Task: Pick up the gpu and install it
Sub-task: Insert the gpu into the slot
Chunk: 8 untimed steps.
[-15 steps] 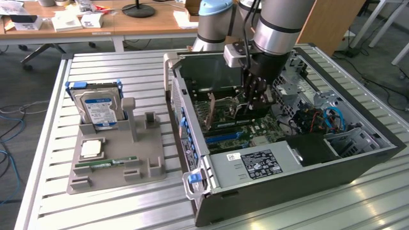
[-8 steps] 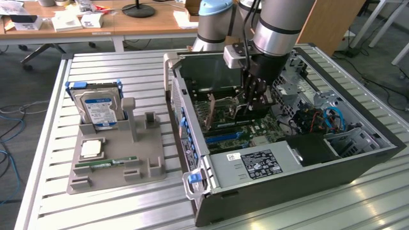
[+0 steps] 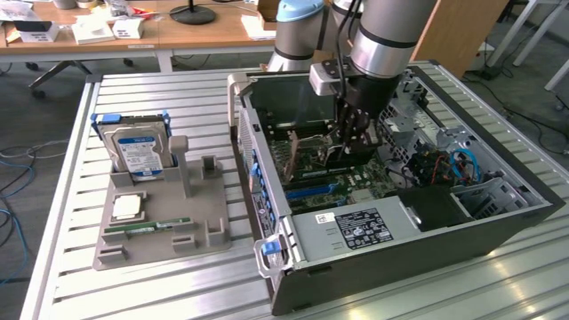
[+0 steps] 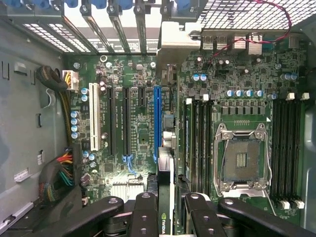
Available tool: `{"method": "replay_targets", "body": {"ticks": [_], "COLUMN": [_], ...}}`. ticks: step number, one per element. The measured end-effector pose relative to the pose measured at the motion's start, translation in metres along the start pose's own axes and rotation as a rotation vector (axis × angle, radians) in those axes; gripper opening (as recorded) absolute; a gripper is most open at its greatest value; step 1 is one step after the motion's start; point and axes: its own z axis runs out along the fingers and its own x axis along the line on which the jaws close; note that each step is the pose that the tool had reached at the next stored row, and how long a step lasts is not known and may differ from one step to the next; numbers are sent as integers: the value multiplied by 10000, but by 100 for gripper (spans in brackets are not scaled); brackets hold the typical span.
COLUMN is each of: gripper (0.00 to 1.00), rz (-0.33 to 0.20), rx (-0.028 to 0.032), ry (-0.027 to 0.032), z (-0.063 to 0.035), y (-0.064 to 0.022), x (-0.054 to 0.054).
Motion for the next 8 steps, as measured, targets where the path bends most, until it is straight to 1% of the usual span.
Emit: {"method": "replay_targets", "body": {"ticks": [8], "gripper": [26], "rz": [-4], "rx": [23], "ry": [1], "z": [35], "y": [14], "x": [2]}}
